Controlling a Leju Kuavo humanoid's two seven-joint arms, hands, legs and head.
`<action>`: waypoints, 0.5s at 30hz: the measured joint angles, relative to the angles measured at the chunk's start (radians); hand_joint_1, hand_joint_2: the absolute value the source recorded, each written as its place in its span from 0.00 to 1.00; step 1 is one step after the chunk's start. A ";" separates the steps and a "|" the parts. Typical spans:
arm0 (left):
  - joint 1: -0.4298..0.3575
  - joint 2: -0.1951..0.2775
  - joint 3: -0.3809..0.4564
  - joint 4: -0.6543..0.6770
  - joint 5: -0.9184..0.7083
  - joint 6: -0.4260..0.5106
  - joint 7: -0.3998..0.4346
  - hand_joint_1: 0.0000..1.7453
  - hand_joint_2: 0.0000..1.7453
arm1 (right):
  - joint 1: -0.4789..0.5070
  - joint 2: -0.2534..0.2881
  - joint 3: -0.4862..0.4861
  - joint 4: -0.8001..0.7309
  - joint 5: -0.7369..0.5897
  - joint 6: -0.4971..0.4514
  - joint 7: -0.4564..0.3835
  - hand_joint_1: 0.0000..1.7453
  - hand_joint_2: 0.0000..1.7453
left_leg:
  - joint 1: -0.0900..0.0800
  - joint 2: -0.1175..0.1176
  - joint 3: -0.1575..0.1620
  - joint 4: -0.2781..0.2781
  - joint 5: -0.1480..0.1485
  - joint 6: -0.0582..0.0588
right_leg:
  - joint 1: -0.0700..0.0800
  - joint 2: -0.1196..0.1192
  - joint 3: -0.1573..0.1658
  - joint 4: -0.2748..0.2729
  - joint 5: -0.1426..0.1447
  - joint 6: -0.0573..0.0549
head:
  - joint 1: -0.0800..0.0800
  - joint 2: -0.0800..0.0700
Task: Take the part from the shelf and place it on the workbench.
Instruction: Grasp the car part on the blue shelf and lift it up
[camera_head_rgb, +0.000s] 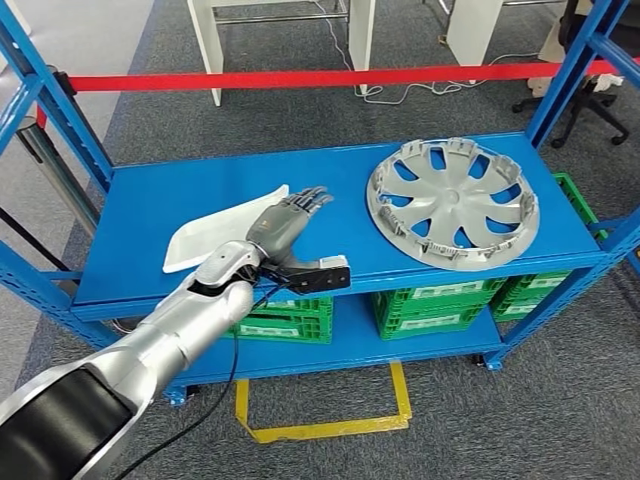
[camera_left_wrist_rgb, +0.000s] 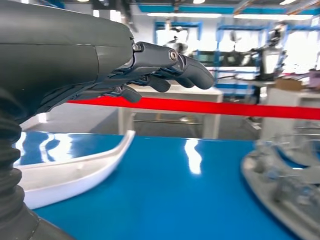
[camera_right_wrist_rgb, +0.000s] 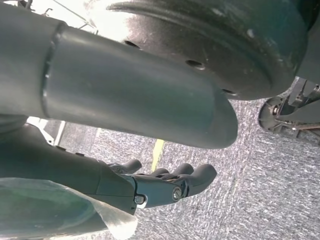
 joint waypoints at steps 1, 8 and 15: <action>-0.004 0.001 0.005 0.012 -0.003 0.001 0.012 0.00 1.00 | 0.000 0.000 0.000 0.000 0.000 0.000 0.001 0.00 0.00 | 0.000 0.000 0.000 0.000 0.000 0.000 | 0.000 0.000 0.000 0.000 0.000 0.000 | 0.000 0.000; -0.012 0.018 0.051 0.066 -0.022 0.020 0.035 0.00 1.00 | 0.000 0.000 0.000 0.000 0.004 -0.002 0.000 0.00 0.00 | 0.000 0.000 0.000 0.000 0.000 0.000 | 0.000 0.000 0.000 0.000 0.000 0.000 | 0.000 0.000; -0.022 0.038 0.068 0.084 -0.095 0.079 0.080 0.00 1.00 | 0.000 0.000 0.001 0.000 0.005 -0.011 -0.005 0.00 0.00 | 0.000 0.000 0.000 0.000 0.000 0.000 | 0.000 0.000 0.000 0.000 0.000 0.000 | 0.000 0.000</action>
